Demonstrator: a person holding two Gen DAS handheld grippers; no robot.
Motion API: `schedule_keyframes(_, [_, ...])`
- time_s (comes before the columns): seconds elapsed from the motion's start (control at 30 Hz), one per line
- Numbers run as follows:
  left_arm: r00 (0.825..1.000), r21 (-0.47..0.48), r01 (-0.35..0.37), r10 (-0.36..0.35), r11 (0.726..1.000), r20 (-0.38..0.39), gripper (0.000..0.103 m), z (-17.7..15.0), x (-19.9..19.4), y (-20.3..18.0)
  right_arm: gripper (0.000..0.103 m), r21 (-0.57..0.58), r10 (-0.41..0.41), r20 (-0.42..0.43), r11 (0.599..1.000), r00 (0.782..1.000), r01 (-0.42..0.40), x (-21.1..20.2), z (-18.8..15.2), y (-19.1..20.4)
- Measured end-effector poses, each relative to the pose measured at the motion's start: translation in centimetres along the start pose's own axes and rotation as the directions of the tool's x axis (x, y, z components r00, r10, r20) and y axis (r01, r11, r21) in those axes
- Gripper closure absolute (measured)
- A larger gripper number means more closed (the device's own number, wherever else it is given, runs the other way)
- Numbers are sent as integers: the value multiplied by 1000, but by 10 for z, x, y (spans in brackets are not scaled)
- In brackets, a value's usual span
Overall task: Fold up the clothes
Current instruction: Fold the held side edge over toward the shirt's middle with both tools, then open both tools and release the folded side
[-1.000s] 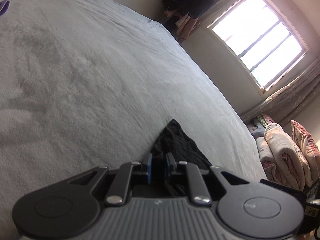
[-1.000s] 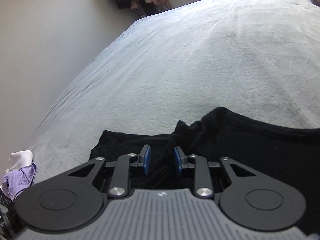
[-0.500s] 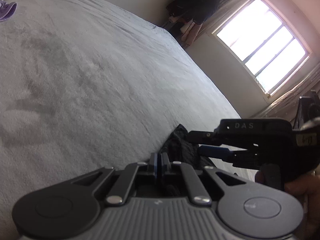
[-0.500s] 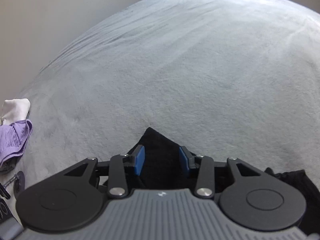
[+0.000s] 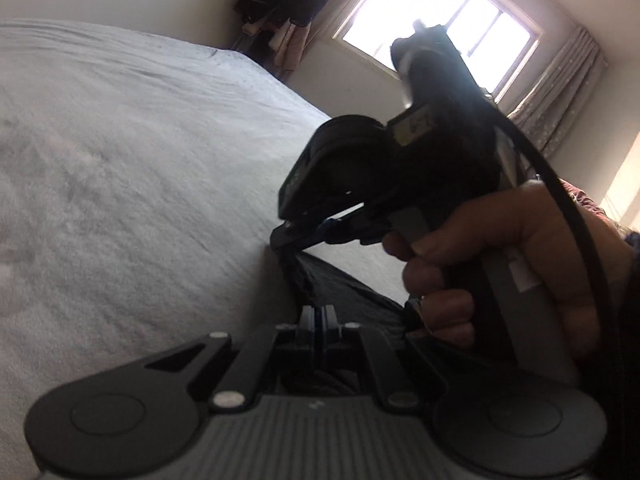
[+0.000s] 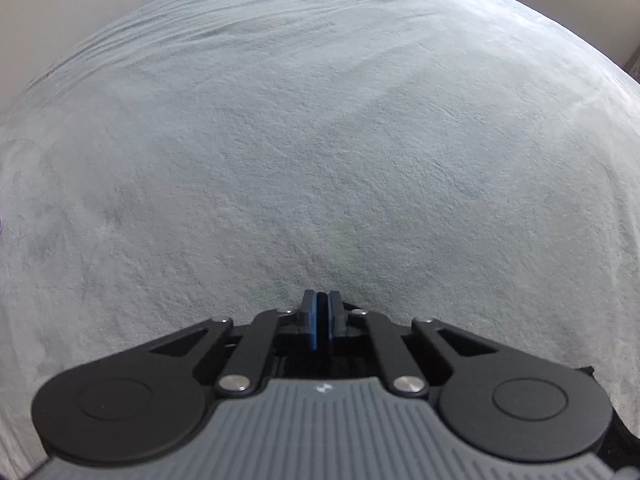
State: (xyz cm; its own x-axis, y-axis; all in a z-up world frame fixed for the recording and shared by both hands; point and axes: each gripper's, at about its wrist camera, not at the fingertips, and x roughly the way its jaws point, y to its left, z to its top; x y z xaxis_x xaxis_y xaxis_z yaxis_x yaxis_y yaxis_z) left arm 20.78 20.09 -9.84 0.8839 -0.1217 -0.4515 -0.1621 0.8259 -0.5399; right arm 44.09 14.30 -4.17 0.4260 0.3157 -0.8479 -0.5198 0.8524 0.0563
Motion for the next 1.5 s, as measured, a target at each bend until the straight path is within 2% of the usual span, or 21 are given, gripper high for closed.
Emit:
schedule_keyframes(0.17, [999, -14, 22, -22, 1000, 23, 100, 9, -7, 4, 98, 96, 118, 110, 987, 987, -128, -27, 1, -24])
schedule_keyframes(0.33, [994, 62, 110, -111, 992, 16, 100, 12, -15, -16, 98, 198, 166, 208, 958, 964, -208, -60, -13, -63])
schedule_keyframes(0.57, [965, 197, 262, -251, 945, -80, 100, -2, -15, -58, 98, 265, 146, 297, 937, 944, -228, -104, -53, -107])
schedule_keyframes(0.73, [937, 274, 340, -298, 900, -184, 100, -20, -10, -83, 98, 308, 105, 334, 927, 937, -214, -123, -88, -133])
schedule_keyframes(0.9, [916, 318, 371, -287, 873, -280, 100, -43, -2, -93, 98, 364, 45, 336, 915, 941, -174, -129, -127, -160])
schedule_keyframes(1.13, [880, 340, 405, -261, 849, -397, 99, -65, 3, -103, 98, 422, -41, 280, 903, 959, -85, -117, -171, -182])
schedule_keyframes(1.2, [871, 334, 418, -268, 845, -412, 99, -66, 4, -105, 98, 427, -59, 266, 902, 962, -62, -112, -180, -186])
schedule_keyframes(1.23, [867, 326, 427, -280, 844, -412, 94, -66, 2, -105, 97, 433, -54, 268, 898, 962, -70, -111, -184, -189])
schedule_keyframes(1.27, [865, 317, 432, -289, 844, -409, 92, -64, 1, -105, 96, 441, -44, 273, 893, 961, -84, -110, -187, -192])
schedule_keyframes(1.33, [868, 295, 429, -300, 853, -396, 80, -61, -2, -103, 91, 447, -37, 280, 889, 959, -96, -113, -190, -193])
schedule_keyframes(1.37, [869, 286, 427, -301, 858, -394, 79, -61, -1, -103, 88, 450, -35, 284, 888, 958, -101, -115, -191, -194])
schedule_keyframes(1.5, [861, 285, 406, -259, 869, -438, 79, -68, 13, -102, 88, 458, -25, 297, 881, 954, -119, -122, -196, -196])
